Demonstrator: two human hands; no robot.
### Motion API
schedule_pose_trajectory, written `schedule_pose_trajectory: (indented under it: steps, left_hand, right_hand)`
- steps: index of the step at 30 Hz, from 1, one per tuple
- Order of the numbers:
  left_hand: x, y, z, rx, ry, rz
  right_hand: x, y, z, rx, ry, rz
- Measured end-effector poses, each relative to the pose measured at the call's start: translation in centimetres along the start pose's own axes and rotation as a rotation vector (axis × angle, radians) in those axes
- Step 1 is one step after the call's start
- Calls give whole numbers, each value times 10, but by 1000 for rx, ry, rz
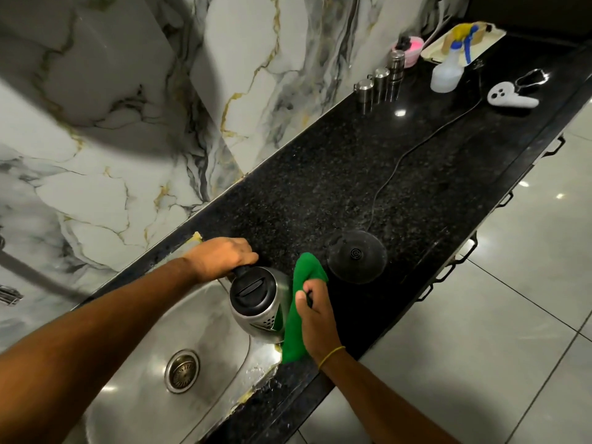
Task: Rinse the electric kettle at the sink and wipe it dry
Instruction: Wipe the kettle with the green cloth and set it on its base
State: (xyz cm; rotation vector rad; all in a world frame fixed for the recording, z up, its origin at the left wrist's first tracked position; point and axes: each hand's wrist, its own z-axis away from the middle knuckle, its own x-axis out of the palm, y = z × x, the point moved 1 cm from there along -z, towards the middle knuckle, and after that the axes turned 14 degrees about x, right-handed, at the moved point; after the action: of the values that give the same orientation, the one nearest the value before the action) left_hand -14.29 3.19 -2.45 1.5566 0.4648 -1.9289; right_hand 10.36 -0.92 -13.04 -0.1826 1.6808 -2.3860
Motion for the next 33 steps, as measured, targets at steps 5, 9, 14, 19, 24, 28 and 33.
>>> schedule_pose_trajectory:
  steps: [5, 9, 14, 19, 24, 28, 33]
  left_hand:
    - [0, -8, -6, 53, -14, -42]
    - [1, -11, -6, 80, -12, -60]
    - [0, -12, -7, 125, 10, -87]
    - [2, -14, -5, 139, 4, -90]
    - [3, -16, -5, 165, 13, -100]
    - [6, -21, -5, 197, 4, -114]
    - [10, -24, -6, 293, -9, -177]
  right_hand:
    - [5, -23, 31, -283, -56, 171]
    - [10, 0, 61, -367, -143, 254]
    - [9, 31, 41, -59, -22, 169]
    - [6, 22, -10, 152, -5, 129]
    - [16, -18, -42, 87, -103, 203]
    - [25, -47, -16, -240, -130, 327]
    - [15, -27, 29, -349, -166, 322]
